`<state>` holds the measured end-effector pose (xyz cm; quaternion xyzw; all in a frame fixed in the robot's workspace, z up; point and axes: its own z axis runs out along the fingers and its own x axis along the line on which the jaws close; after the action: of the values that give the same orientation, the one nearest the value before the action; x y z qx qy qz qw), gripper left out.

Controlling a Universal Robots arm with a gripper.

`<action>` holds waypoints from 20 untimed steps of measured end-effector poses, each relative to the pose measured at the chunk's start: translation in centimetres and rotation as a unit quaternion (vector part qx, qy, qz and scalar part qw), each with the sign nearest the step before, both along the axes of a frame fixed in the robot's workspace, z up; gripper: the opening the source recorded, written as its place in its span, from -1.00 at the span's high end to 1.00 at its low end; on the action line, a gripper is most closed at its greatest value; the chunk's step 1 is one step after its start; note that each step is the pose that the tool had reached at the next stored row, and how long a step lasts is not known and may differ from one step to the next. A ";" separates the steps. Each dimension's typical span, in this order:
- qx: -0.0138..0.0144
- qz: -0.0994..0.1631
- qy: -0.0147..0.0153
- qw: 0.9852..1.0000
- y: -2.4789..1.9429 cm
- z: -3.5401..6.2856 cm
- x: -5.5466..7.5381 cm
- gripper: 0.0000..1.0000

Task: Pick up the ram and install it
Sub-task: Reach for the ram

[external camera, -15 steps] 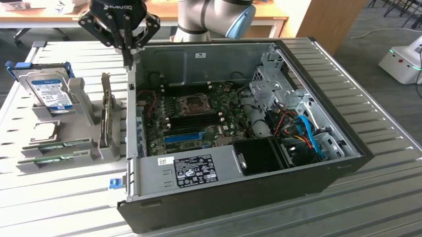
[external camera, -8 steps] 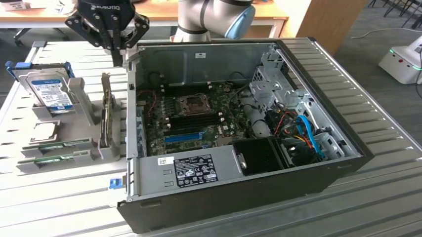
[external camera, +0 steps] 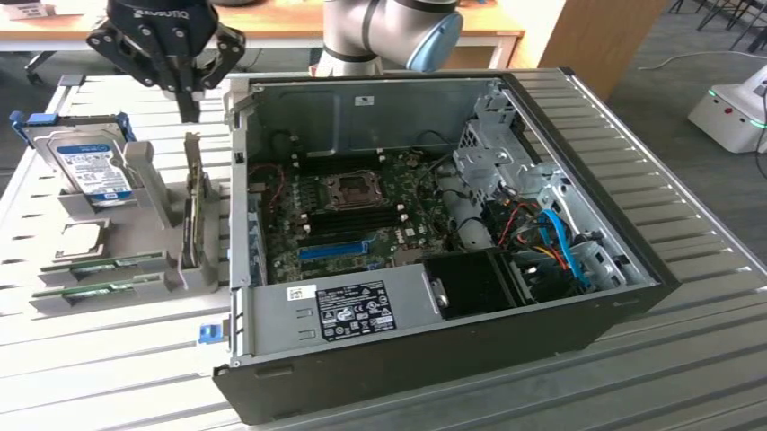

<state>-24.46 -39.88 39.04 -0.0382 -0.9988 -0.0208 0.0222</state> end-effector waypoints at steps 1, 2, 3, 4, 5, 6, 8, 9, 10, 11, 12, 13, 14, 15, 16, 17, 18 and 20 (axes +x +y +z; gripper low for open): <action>0.000 0.000 0.000 1.000 0.00 -0.01 -0.3 0.80; 0.000 0.000 0.001 1.000 0.00 -0.01 -0.6 0.80; 0.000 0.000 0.001 1.000 0.00 -0.02 -0.9 0.80; 0.000 0.000 0.002 1.000 0.00 -0.02 -1.2 0.80; 0.000 0.000 0.002 1.000 0.00 -0.04 -1.5 0.80; 0.000 0.000 0.002 1.000 0.00 -0.04 -1.8 0.80; 0.000 0.000 0.003 1.000 0.00 -0.05 -2.4 0.80; 0.000 0.000 0.003 1.000 0.00 -0.06 -2.7 0.80; 0.000 0.000 0.004 1.000 0.00 -0.06 -2.9 0.80; 0.000 0.000 0.004 1.000 0.00 -0.07 -3.2 0.80; 0.000 0.000 0.005 1.000 0.00 -0.08 -3.4 0.80; 0.000 0.000 0.005 1.000 0.00 -0.08 -3.7 0.80; 0.000 0.000 0.006 1.000 0.00 -0.09 -3.9 0.80; 0.000 0.000 0.006 1.000 0.00 -0.09 -4.2 0.80; 0.000 0.000 0.006 1.000 0.00 -0.10 -4.4 0.80; 0.000 0.000 0.007 1.000 0.00 -0.11 -4.6 0.80; 0.000 0.000 0.007 1.000 0.00 -0.11 -4.9 0.80; 0.000 0.000 0.008 1.000 0.00 -0.12 -5.3 0.80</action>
<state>-29.77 -39.89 38.92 -0.0383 -0.9986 -0.0205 0.0298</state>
